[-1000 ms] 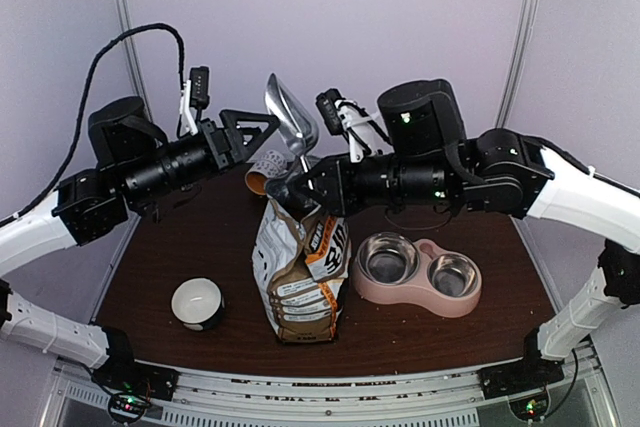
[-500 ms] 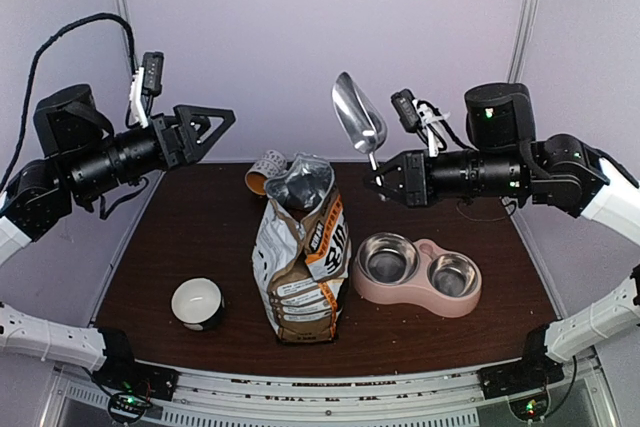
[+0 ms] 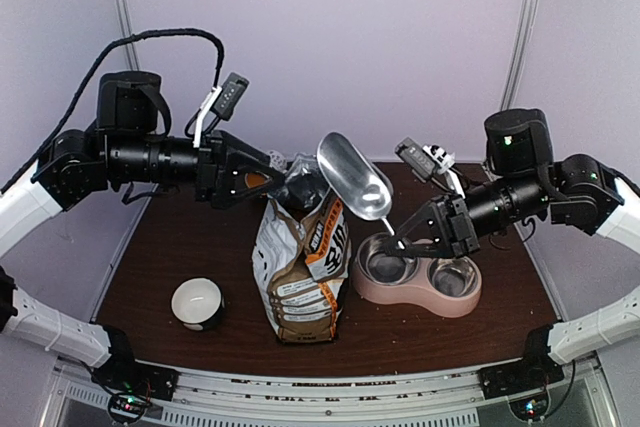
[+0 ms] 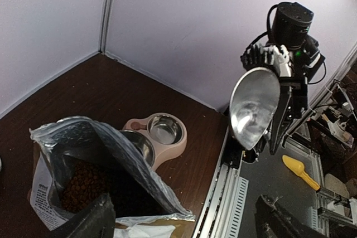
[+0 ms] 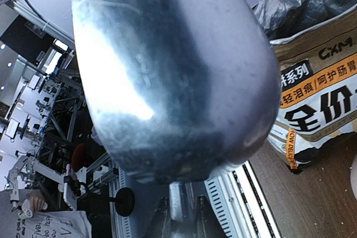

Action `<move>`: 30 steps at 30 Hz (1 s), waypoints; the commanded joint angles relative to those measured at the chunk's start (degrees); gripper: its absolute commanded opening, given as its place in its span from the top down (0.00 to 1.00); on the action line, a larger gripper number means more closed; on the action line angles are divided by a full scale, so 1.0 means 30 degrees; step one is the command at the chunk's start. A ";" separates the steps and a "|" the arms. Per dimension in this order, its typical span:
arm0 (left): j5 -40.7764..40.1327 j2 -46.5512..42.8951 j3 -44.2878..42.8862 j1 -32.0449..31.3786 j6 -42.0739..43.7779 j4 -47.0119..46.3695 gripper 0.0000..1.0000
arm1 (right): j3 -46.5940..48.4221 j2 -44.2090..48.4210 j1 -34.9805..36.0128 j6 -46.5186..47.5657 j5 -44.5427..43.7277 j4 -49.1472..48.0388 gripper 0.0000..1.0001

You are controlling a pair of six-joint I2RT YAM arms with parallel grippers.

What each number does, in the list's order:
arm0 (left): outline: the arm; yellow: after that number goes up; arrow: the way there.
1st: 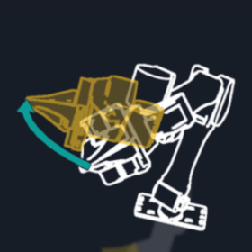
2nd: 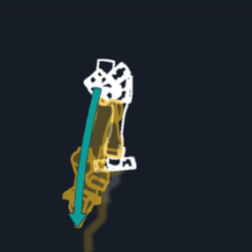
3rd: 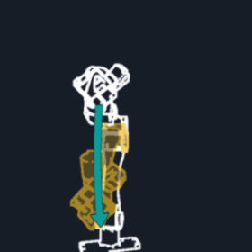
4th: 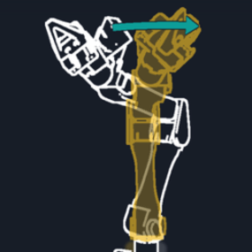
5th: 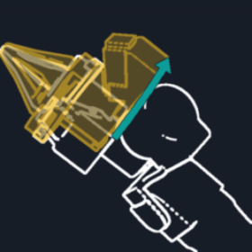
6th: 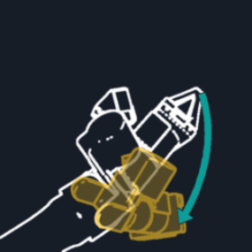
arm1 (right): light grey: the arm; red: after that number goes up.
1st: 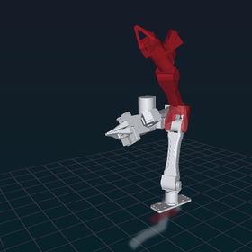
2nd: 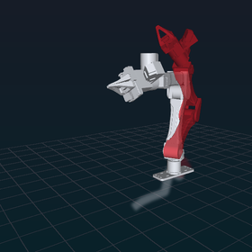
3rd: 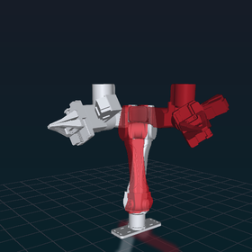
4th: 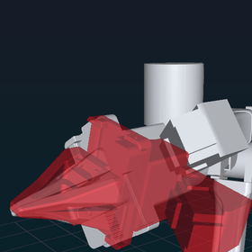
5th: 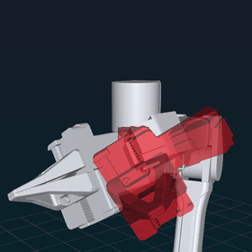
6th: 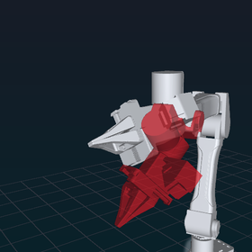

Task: Serve the pet food
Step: Pass from the right arm to the left

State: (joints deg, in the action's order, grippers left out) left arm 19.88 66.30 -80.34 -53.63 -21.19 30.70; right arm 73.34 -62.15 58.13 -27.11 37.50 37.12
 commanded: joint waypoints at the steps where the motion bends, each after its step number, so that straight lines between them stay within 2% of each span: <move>1: 0.3090 0.0506 -0.1386 0.0062 0.1604 0.0846 0.10 | -0.0515 0.0003 -0.0055 -0.0089 0.3428 -0.0216 1.00; 7: 0.4332 0.1351 -0.1887 -0.0556 0.1843 0.0639 0.09 | -0.0993 -0.0683 0.0119 -0.0081 0.4814 -0.0275 1.00; 12: 0.3338 0.2022 -0.2564 -0.1094 0.2158 0.1252 0.18 | -0.0834 -0.1281 0.0341 0.0141 0.5454 -0.0107 1.00; 15: 0.3472 0.2094 -0.2627 -0.1167 0.2157 0.1070 0.29 | -0.0858 -0.1606 0.0451 0.0328 0.5711 0.0100 1.00; 22: 0.4491 0.2464 -0.2498 -0.1197 0.2213 0.1014 0.64 | -0.0662 -0.2042 0.0487 0.0592 0.5754 0.0334 1.00; 28: 0.4677 0.2472 -0.2322 -0.1197 0.2332 0.1088 0.68 | -0.0512 -0.2102 0.0487 0.0715 0.5777 0.0484 1.00; 30: 0.4697 0.2533 -0.2315 -0.1182 0.2372 0.1170 0.65 | -0.0497 -0.2087 0.0487 0.0725 0.5898 0.0472 1.00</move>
State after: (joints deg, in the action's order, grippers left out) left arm 32.60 73.45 -86.28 -57.01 -15.00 34.83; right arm 70.61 -68.53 59.37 -25.89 53.80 38.98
